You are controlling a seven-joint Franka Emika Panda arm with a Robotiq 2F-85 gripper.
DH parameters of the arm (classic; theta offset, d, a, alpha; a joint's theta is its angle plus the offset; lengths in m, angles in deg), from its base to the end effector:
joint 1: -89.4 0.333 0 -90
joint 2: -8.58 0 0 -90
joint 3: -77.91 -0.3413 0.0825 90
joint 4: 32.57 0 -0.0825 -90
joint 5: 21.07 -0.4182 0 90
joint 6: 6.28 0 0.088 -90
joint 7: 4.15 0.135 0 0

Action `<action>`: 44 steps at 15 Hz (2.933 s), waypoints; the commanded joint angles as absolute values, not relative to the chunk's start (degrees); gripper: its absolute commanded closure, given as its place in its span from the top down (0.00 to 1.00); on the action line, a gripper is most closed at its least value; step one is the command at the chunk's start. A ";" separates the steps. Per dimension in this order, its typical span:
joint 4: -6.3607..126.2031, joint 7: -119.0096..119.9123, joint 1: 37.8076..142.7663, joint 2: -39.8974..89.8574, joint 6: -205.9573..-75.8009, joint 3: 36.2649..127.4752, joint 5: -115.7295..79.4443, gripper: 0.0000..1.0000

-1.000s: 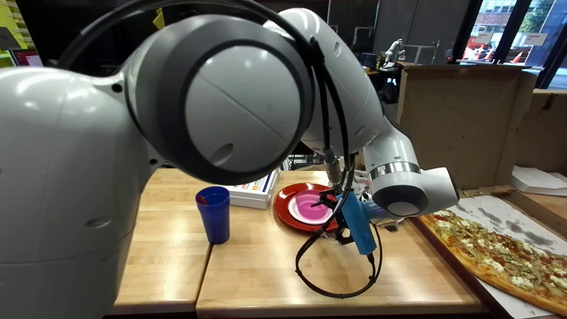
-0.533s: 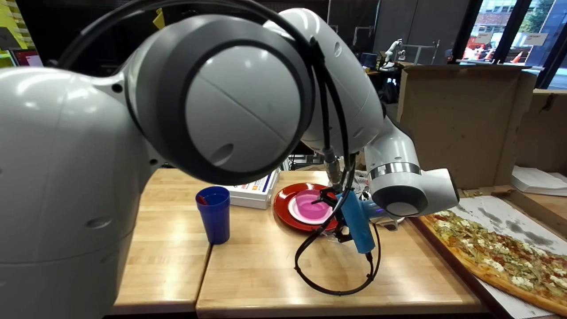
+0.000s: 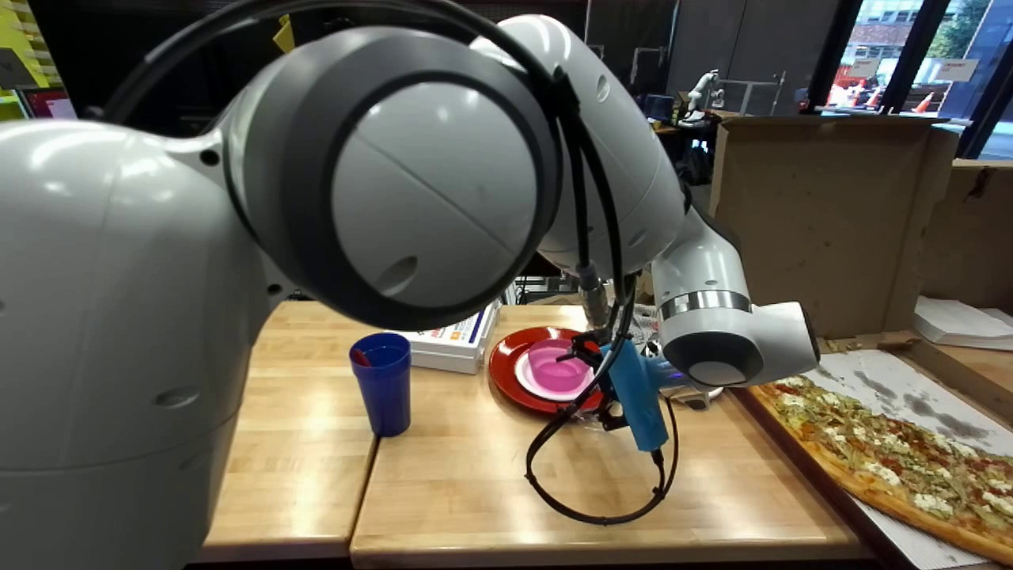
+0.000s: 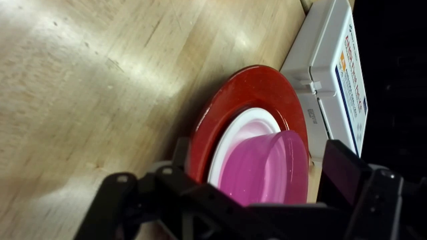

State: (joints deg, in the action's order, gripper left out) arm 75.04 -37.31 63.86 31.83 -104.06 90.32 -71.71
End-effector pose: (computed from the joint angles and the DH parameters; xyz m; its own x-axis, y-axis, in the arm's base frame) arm 0.5415 -0.2957 0.2728 0.9081 -0.3772 -0.1817 -0.3745 -0.5375 -0.7556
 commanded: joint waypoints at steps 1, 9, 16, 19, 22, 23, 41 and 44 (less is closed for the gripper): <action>74.49 -37.80 63.98 32.49 -104.38 90.73 -72.61 1.00; 74.01 -37.93 65.28 32.42 -103.87 90.38 -68.70 1.00; 71.56 -36.43 63.51 35.47 -101.75 90.17 -74.52 1.00; 70.60 -36.53 62.22 37.12 -100.22 90.39 -77.75 1.00; 69.40 -36.67 61.01 38.61 -98.54 90.61 -80.20 1.00; 69.05 -36.84 60.63 38.98 -97.72 90.65 -80.89 1.00; 62.77 -36.48 58.80 44.47 -91.52 91.22 -83.58 1.00; 60.63 -36.67 58.53 46.63 -90.51 90.68 -84.41 0.86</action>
State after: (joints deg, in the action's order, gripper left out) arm 63.70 -37.16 59.31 44.01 -92.54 91.21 -82.83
